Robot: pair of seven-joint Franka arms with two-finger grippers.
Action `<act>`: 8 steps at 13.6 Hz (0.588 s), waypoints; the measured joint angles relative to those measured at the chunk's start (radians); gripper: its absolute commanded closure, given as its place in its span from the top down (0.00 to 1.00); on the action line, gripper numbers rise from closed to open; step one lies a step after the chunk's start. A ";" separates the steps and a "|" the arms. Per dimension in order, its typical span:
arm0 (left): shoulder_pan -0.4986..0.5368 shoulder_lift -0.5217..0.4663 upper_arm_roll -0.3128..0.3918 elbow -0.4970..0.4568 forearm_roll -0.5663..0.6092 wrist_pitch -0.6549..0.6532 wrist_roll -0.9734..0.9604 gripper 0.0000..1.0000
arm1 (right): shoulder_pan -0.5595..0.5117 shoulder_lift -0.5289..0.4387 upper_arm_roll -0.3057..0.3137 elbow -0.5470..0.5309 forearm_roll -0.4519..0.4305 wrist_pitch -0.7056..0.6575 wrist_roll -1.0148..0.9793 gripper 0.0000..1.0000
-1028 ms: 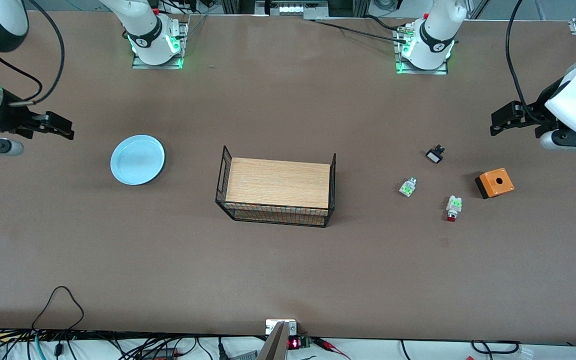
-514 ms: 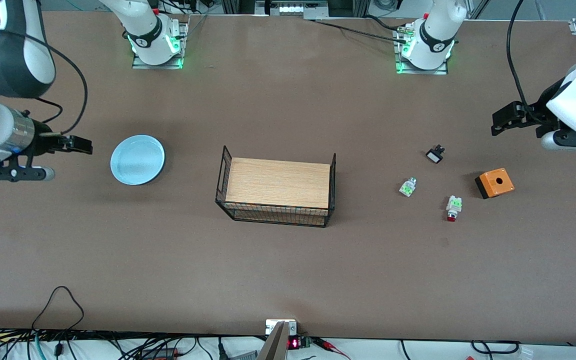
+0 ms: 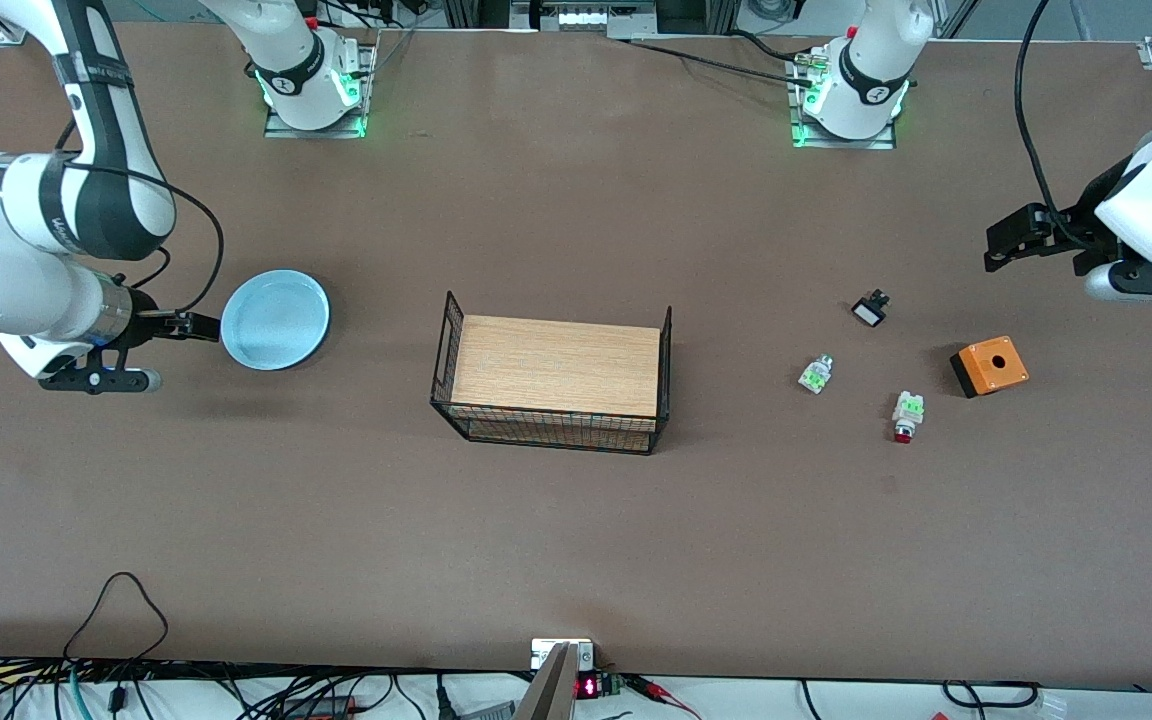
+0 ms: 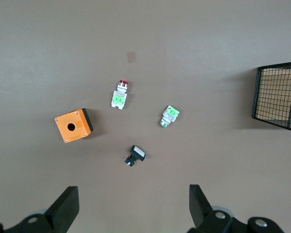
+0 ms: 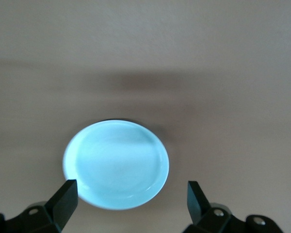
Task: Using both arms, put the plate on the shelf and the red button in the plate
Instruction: 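Lower the right gripper to the plate rim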
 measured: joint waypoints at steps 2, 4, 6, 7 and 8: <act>0.000 0.000 0.000 0.000 0.000 0.000 0.000 1.00 | -0.045 -0.006 -0.002 -0.119 0.000 0.143 -0.072 1.00; 0.000 0.000 0.000 0.000 0.000 0.000 0.000 1.00 | -0.069 -0.010 -0.003 -0.218 0.000 0.260 -0.109 1.00; 0.000 0.000 0.000 0.000 0.000 0.000 0.000 1.00 | -0.070 -0.009 -0.001 -0.281 0.000 0.328 -0.124 1.00; 0.000 0.000 0.000 0.000 0.000 0.000 0.000 1.00 | -0.070 -0.008 0.001 -0.305 0.000 0.358 -0.133 1.00; 0.000 0.000 0.000 -0.001 0.000 0.000 0.000 1.00 | -0.070 -0.006 0.002 -0.329 0.000 0.392 -0.139 0.99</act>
